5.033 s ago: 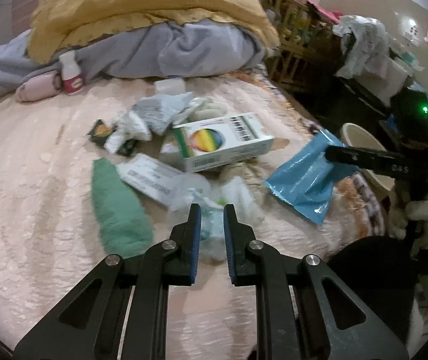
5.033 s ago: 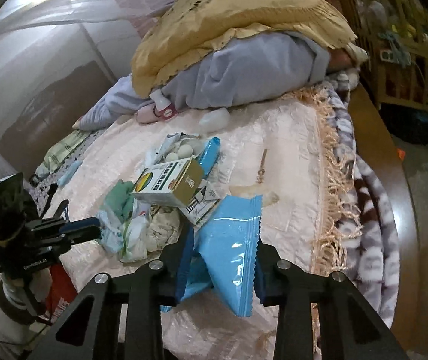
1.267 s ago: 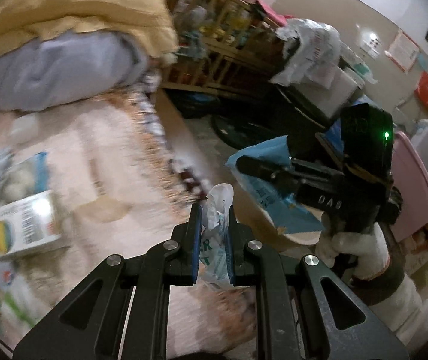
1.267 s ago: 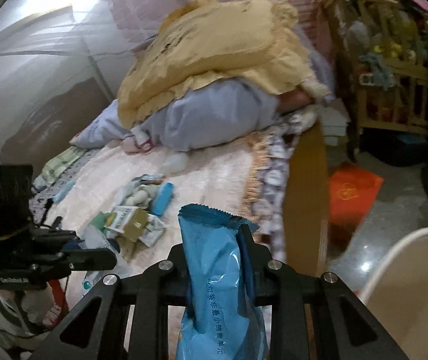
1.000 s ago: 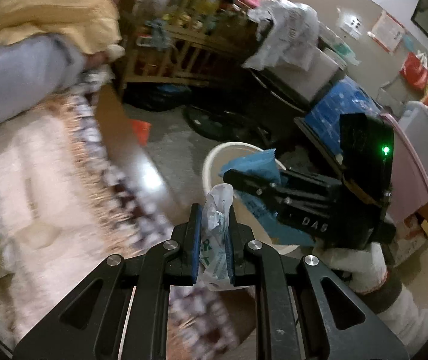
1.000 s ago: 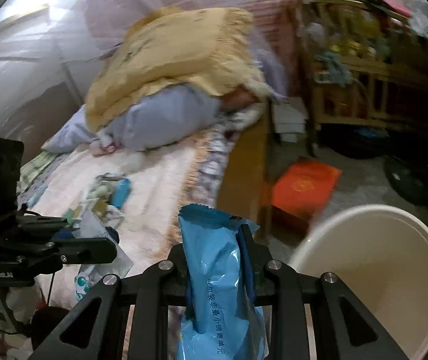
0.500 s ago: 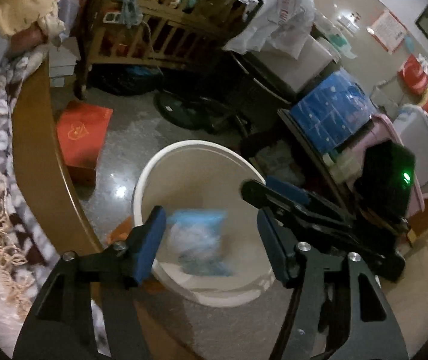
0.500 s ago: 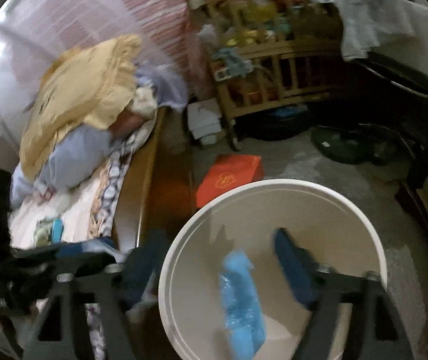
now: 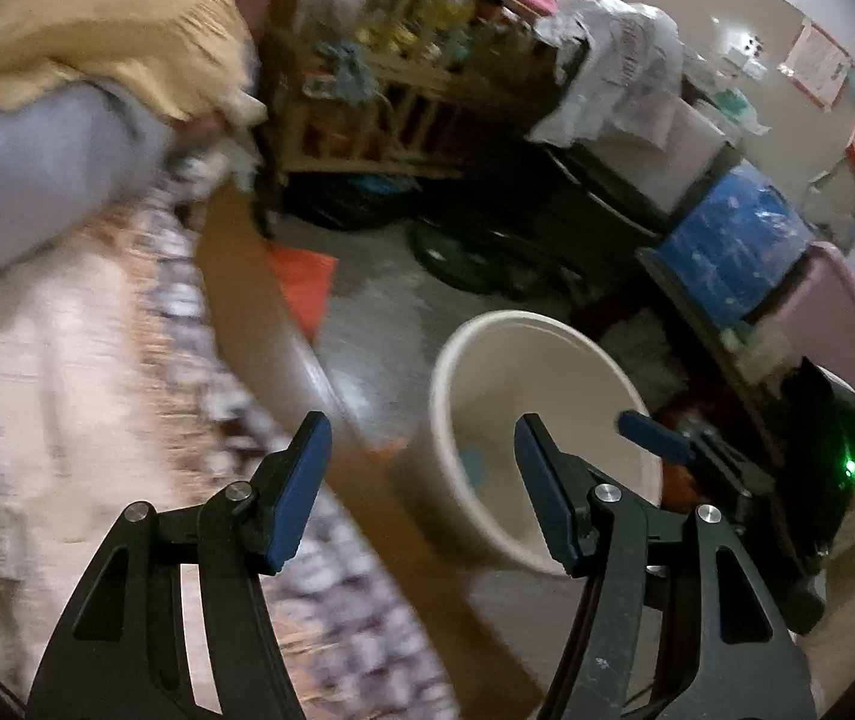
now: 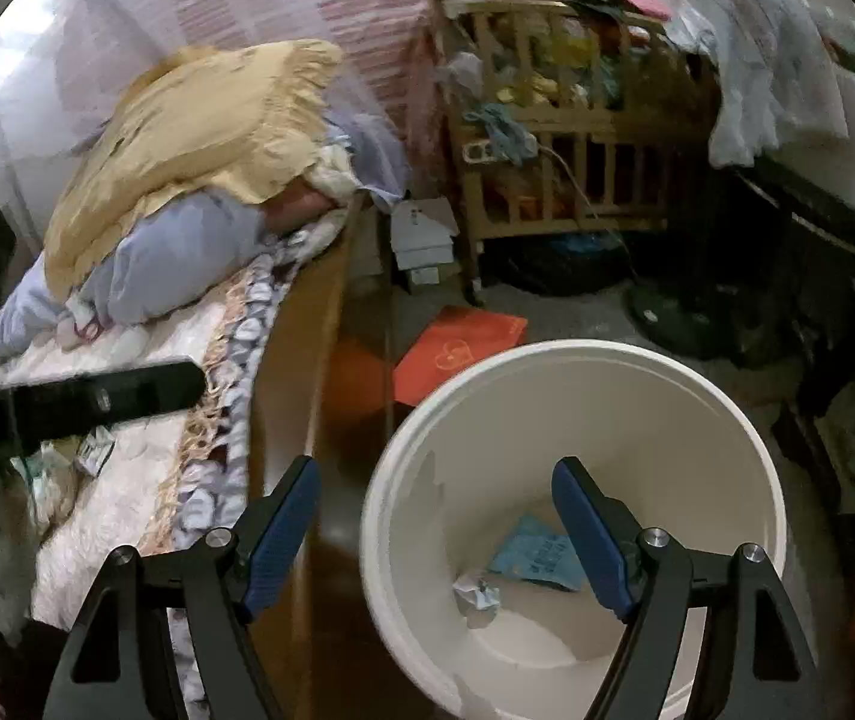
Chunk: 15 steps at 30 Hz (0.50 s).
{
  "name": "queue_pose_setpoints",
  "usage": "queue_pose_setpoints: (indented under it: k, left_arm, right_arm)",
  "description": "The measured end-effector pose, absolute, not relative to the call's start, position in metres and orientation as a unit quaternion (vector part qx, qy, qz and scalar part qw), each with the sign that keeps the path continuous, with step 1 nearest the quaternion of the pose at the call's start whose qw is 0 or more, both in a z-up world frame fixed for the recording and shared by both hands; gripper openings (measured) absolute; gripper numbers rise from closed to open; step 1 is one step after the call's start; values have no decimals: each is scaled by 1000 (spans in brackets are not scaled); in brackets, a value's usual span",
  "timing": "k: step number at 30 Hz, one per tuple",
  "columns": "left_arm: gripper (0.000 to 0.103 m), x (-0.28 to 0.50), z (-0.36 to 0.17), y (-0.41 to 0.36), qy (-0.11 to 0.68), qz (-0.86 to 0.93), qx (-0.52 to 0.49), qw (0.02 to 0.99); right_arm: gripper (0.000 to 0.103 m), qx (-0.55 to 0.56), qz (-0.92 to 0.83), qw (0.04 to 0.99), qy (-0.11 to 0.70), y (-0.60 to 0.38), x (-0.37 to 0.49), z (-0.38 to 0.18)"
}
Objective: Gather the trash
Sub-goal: 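Open both grippers over the white bucket to drop the wrapper and bag, then grasp the green towel with the left gripper while the right gripper grasps the beige tissue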
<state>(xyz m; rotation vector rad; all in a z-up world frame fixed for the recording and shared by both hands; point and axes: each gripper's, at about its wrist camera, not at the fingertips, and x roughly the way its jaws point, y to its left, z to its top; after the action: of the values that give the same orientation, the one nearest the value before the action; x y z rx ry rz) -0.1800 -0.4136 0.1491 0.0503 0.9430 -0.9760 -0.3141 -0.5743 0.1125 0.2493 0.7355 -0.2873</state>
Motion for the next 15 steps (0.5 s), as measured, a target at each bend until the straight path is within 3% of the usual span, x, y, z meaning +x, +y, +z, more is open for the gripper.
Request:
queue_pose_setpoints:
  k: [15]
  left_arm:
    - [62, -161, 150, -269, 388, -327, 34, 861]
  right_arm:
    - [77, 89, -87, 925, 360, -481, -278, 119]
